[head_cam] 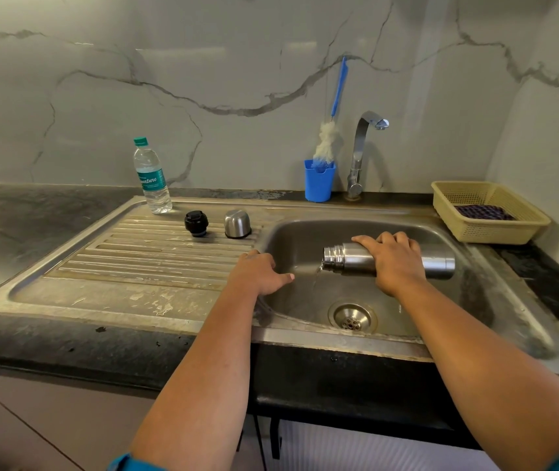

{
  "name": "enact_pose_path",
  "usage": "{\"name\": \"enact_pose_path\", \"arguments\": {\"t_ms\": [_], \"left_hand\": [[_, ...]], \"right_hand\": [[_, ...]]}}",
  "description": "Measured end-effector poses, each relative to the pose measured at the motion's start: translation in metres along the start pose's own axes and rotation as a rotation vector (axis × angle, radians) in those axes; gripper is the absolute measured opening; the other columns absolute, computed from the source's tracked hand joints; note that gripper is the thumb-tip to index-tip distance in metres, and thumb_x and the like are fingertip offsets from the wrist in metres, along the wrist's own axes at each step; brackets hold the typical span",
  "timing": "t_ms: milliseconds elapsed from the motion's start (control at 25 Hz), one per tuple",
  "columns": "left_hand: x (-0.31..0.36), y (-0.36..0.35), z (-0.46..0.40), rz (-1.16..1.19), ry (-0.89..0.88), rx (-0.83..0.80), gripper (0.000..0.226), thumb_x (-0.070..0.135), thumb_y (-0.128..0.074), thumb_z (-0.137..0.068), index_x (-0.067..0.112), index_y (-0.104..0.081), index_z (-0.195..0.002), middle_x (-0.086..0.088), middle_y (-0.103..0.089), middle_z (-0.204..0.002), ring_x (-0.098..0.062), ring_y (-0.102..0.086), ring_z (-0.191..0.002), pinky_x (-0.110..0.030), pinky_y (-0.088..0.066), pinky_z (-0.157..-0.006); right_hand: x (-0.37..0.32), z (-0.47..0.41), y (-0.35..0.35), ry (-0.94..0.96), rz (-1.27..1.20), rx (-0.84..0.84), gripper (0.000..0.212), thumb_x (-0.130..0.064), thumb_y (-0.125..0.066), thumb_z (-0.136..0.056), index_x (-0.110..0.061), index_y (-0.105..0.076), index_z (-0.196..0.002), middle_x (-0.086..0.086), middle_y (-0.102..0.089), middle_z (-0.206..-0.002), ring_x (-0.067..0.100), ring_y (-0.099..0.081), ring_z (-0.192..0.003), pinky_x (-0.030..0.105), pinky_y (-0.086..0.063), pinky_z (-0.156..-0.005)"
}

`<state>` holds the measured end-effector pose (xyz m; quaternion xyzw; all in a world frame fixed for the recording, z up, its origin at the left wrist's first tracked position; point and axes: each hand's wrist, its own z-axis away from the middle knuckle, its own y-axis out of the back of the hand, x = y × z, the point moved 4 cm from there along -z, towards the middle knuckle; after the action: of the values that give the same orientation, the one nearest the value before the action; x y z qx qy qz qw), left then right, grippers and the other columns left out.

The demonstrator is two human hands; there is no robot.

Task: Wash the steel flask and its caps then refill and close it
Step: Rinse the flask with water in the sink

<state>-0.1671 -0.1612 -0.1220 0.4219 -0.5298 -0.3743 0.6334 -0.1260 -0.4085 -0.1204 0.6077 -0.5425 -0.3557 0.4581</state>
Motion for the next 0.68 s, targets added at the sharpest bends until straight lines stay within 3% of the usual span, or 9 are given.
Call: {"name": "enact_pose_path", "arguments": {"t_ms": [680], "left_hand": [[-0.0020, -0.0017, -0.0025, -0.021, -0.011, -0.009, 0.059, 0.058, -0.060, -0.090, 0.016, -0.058, -0.132, -0.010, -0.047, -0.140, -0.029, -0.041, -0.133, -0.043, -0.038, -0.109]], "right_hand": [[0.0004, 0.0010, 0.0014, 0.007, 0.024, 0.009, 0.085, -0.015, -0.070, -0.077, -0.044, -0.026, -0.144, 0.001, -0.049, -0.120, 0.023, -0.039, -0.113, 0.040, -0.033, -0.102]]}}
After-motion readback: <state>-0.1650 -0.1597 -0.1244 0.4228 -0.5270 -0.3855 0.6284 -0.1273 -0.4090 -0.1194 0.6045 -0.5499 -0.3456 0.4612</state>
